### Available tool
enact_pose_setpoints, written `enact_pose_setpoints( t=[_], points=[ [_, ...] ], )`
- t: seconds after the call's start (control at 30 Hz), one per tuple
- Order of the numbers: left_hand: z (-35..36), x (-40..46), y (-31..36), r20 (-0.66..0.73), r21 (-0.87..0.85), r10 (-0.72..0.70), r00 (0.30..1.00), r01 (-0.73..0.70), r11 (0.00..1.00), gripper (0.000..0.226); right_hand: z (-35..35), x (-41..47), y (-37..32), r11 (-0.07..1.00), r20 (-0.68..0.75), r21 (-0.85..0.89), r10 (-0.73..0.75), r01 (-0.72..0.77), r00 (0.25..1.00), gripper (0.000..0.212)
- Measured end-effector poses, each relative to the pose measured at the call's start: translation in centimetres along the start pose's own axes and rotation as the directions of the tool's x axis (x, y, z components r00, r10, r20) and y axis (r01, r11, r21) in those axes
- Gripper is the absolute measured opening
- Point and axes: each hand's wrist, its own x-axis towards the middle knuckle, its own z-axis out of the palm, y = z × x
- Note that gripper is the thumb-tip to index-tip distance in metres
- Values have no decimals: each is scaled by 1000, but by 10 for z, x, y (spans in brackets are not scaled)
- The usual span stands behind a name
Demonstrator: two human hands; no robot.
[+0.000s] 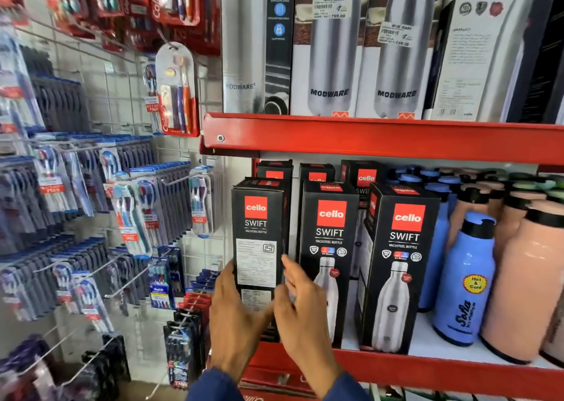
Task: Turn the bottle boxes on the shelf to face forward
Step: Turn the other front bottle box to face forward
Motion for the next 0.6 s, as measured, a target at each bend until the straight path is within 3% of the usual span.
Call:
enact_pose_setpoints(
  t=[0.2, 0.4, 0.6],
  points=[
    [-13, 23, -13, -16, -125, -28, 999, 26, 992, 103, 3, 0, 4, 999, 26, -35, -36, 37, 999, 53],
    [-38, 50, -24, 203, -419, 33, 979, 56, 906, 85, 17, 2, 24, 983, -36, -181, 36, -42, 999, 57],
    [-32, 63, -31, 389, -525, 121, 913, 112, 844, 73, 27, 9, 37, 971, -105, -235, 20, -45, 994, 43]
  ],
)
